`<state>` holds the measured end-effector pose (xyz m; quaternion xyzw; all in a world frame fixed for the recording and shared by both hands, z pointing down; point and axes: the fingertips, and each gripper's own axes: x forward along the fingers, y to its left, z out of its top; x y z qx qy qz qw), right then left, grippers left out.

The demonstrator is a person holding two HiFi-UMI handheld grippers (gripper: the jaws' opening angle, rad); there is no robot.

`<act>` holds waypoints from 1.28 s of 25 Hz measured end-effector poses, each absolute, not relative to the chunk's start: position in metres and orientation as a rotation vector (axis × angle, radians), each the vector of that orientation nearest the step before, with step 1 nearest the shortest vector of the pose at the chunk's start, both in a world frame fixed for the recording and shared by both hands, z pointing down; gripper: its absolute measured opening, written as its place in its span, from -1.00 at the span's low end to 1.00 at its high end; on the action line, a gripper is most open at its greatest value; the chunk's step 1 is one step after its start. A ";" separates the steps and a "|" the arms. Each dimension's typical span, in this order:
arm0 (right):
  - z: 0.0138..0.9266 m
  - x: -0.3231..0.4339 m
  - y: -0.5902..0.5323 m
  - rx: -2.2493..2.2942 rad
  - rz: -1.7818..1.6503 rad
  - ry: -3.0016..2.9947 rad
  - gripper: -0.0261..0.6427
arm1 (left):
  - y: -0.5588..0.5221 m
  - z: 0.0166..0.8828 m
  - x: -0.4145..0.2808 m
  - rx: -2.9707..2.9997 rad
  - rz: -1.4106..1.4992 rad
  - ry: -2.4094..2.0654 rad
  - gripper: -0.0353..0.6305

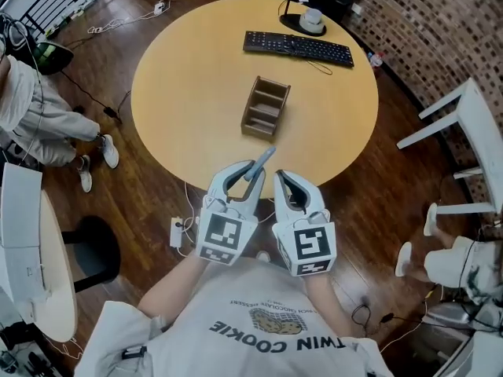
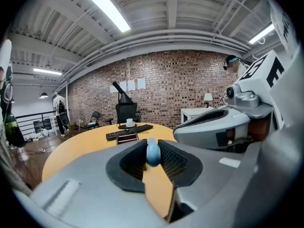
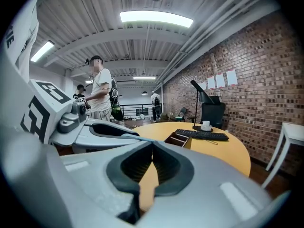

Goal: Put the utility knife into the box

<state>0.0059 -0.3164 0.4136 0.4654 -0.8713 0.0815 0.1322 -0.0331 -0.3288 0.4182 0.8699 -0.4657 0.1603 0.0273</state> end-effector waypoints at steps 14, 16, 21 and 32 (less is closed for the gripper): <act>0.415 -0.008 -0.378 1.466 0.211 -2.399 -0.91 | -0.395 0.461 -0.038 2.932 1.038 -1.156 -0.66; 0.418 -0.007 -0.383 1.482 0.215 -2.382 -0.91 | -0.402 0.470 -0.037 2.965 1.129 -1.105 -0.66; 0.428 -0.004 -0.390 1.537 0.254 -2.340 -0.91 | -0.415 0.494 -0.033 3.034 1.392 -0.938 -0.66; 0.444 0.004 -0.395 1.603 0.317 -2.285 -0.91 | -0.437 0.534 -0.025 3.053 1.817 -0.634 -0.66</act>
